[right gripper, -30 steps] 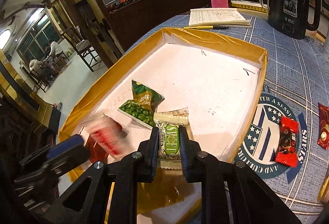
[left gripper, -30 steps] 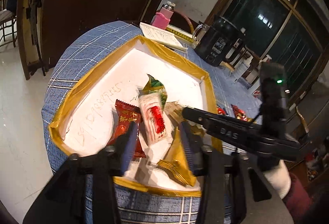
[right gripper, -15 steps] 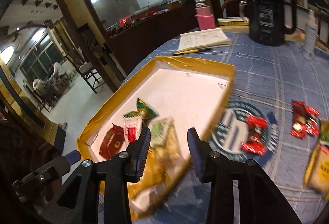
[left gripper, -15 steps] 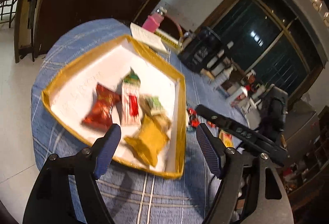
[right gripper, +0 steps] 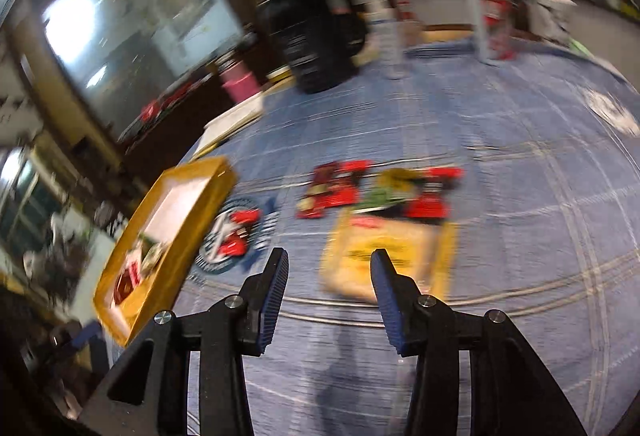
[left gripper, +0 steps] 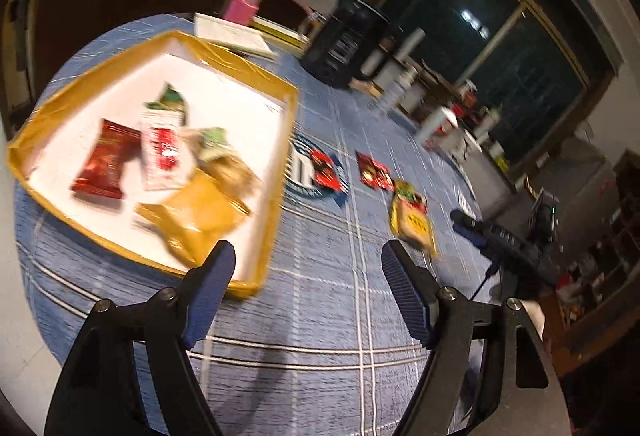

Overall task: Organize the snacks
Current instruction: 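Move both open tools back over the remaining snacks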

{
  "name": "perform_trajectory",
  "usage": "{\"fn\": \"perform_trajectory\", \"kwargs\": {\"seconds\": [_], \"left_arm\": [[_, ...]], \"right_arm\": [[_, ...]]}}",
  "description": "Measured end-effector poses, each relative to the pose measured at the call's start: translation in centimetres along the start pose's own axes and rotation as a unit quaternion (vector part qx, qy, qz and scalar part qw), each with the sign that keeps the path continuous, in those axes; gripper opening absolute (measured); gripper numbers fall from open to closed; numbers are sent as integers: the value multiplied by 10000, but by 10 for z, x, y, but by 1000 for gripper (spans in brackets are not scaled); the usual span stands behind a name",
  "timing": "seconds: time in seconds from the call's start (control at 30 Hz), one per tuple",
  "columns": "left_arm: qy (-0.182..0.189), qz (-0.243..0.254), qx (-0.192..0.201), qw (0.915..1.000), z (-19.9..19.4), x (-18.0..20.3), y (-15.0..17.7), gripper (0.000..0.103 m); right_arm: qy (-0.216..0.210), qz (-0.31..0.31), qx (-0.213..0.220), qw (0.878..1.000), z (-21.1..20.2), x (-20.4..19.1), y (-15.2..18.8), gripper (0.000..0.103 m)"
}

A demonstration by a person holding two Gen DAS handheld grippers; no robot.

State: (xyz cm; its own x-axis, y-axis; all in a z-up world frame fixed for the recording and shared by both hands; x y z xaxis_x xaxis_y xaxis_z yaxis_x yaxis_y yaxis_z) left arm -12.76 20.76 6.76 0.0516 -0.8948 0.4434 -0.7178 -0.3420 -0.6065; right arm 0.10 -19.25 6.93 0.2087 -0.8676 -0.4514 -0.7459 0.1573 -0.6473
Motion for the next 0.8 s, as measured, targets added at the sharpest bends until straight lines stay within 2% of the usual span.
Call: {"fn": "perform_trajectory", "kwargs": {"seconds": [0.2,0.3,0.47,0.63,0.8], "left_arm": [[-182,356,-28,9992,2,23,7,76],[-248,402,-11,9989,2,26,9,76],[-321,426,-86,9985,7,30,12,76],[-249,567,-180,9979,13,41,17,76],[-290,711,-215,9968,15,45,17,76]], "right_arm": [[-8,372,-2,9993,7,31,-2,50],[-16,459,-79,9989,18,35,-2,57],[90,428,-43,9990,34,34,-15,57],[475,92,-235,9986,68,26,-44,57],[894,-215,-474,9946,104,20,-53,56]]}}
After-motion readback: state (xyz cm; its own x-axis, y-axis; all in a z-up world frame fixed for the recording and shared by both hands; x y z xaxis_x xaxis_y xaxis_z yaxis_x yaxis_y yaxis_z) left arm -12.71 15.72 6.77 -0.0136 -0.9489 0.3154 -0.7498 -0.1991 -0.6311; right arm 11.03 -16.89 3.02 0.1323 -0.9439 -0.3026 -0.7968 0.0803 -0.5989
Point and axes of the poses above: each gripper's, at about its wrist camera, not at the fingertips, and z roughly the way its jaws point, x to its right, y to its underside, the point moved 1 cm from there along z, roughly the way its jaws point, and after that the axes turned 6 degrees about -y, right-handed, at the moved point
